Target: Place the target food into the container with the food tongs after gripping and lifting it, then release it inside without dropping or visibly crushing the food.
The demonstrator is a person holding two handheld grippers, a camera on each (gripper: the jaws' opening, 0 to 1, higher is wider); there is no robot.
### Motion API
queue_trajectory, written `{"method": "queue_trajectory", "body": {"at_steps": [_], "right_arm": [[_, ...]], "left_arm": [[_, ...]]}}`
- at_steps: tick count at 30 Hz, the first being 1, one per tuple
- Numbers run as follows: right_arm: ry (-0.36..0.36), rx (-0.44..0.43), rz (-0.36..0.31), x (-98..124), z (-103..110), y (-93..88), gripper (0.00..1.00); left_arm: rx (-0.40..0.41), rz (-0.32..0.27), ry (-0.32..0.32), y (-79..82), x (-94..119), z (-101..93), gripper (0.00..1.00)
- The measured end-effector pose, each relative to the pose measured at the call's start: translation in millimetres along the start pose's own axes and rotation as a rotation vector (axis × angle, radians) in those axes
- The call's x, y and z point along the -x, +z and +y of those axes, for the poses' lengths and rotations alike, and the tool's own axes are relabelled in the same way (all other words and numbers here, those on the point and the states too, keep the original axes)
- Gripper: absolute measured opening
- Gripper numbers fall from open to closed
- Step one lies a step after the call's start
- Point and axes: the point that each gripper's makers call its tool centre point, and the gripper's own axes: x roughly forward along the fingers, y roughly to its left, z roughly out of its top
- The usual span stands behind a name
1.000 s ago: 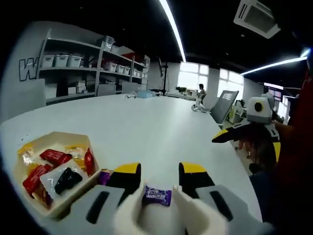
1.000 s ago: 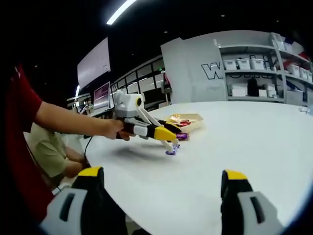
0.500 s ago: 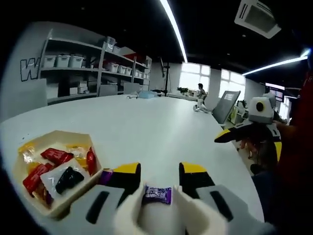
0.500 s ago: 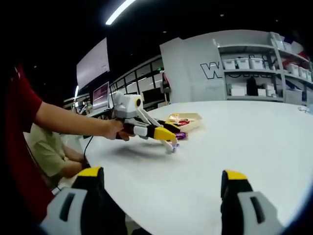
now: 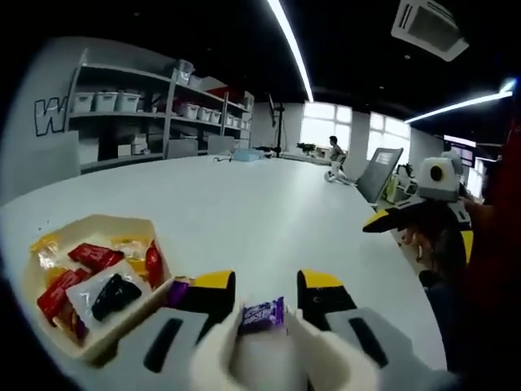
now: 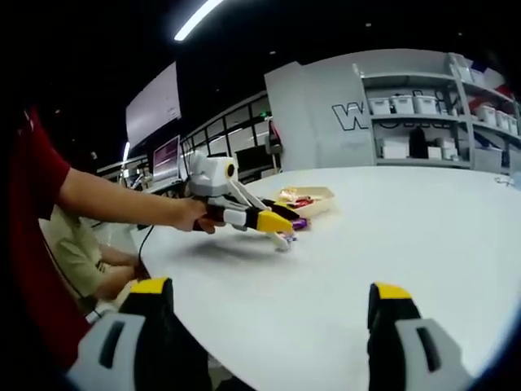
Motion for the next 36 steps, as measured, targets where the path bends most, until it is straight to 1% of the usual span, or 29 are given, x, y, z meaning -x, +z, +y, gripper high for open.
{"method": "queue_trajectory", "body": {"at_steps": [1,2,5,9,10,12,13,15,20,25,30,32,33,35,36], "right_arm": [[0.001,-0.002,-0.001,0,0,0.4,0.99],[0.001,-0.001,-0.001,0,0,0.6,0.99],[0.001,0.000,0.001,0,0,0.7,0.99],[0.002,0.000,0.003,-1,-1,0.9,0.99],[0.004,0.005,0.006,-1,-1,1.2,0.99],[0.005,0.005,0.004,-1,0,2.0,0.99],[0.005,0.004,0.003,-1,0,2.5,0.99],[0.006,0.006,0.002,-1,0,2.8,0.99],[0.008,0.006,0.005,-1,1,1.5,0.99],[0.001,0.004,0.005,1,-1,1.6,0.99],[-0.005,0.003,0.002,2,-3,1.8,0.99],[-0.006,0.003,0.004,2,-3,1.3,0.99],[-0.006,0.004,0.005,2,-3,1.0,0.99],[-0.005,0.004,0.008,1,-3,-0.1,0.99],[-0.005,0.005,0.011,1,-2,-0.8,0.99]], "left_arm": [[0.011,-0.015,-0.013,2.6,0,-2.1,0.28],[0.028,-0.017,-0.010,2.4,0,-1.5,0.27],[0.015,-0.013,-0.008,2.5,-1,-1.0,0.26],[0.036,-0.008,-0.017,4.7,-1,-3.1,0.28],[0.017,-0.023,-0.007,9.6,0,-2.7,0.28],[0.041,-0.051,-0.026,16.1,1,-5.2,0.29],[0.067,-0.068,-0.043,21.3,2,-7.1,0.29],[0.044,-0.065,-0.026,22.7,2,-4.8,0.29],[0.020,-0.037,-0.012,16.1,1,-0.6,0.30],[-0.026,-0.005,-0.029,8.4,-5,-2.9,0.30],[0.009,-0.012,-0.031,7.8,-4,-0.3,0.29],[0.005,-0.006,-0.031,6.6,-4,-0.1,0.27],[-0.006,0.006,-0.030,4.2,-4,-0.2,0.26],[-0.004,0.001,-0.027,4.5,-4,0.0,0.25],[0.028,-0.001,-0.026,4.2,-3,1.3,0.24]]}}
